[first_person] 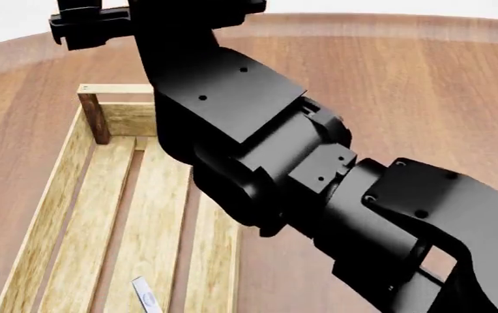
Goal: Pick up the cream cheese and put it in the tray.
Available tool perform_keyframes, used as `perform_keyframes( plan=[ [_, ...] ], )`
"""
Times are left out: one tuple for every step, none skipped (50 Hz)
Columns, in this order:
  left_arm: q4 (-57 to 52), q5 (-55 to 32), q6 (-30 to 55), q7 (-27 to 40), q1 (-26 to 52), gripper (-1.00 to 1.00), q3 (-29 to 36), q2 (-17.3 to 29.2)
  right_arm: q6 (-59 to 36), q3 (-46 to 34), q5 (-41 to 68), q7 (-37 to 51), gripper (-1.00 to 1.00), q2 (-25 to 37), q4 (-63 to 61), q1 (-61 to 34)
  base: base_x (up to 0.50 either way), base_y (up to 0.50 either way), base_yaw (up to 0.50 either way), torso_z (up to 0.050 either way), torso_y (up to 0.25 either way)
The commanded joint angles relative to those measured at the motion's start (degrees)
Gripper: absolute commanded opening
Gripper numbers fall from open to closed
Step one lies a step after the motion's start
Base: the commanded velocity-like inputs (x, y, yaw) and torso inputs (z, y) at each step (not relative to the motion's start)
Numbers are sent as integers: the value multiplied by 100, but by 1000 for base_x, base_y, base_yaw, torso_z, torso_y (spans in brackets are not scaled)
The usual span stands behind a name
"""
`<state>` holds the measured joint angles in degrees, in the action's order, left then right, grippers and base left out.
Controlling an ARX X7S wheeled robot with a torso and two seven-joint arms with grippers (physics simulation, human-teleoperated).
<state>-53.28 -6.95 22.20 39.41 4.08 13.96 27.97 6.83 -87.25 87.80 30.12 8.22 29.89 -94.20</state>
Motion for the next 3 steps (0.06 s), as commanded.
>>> perform_keyframes(
  plan=[
    [-7, -82, 65, -70, -29, 100, -204, -137, 686, 305, -612, 1092, 100, 604, -1296, -356, 0, 0, 0, 0, 0],
    [0, -92, 59, -71, -29, 100, -208, -138, 794, 390, -638, 1271, 100, 701, -1483, -369, 0, 0, 0, 0, 0],
    [5, -92, 58, -71, -26, 100, -204, -138, 842, 388, -739, 1368, 100, 750, -1574, -398, 0, 0, 0, 0, 0]
  ],
)
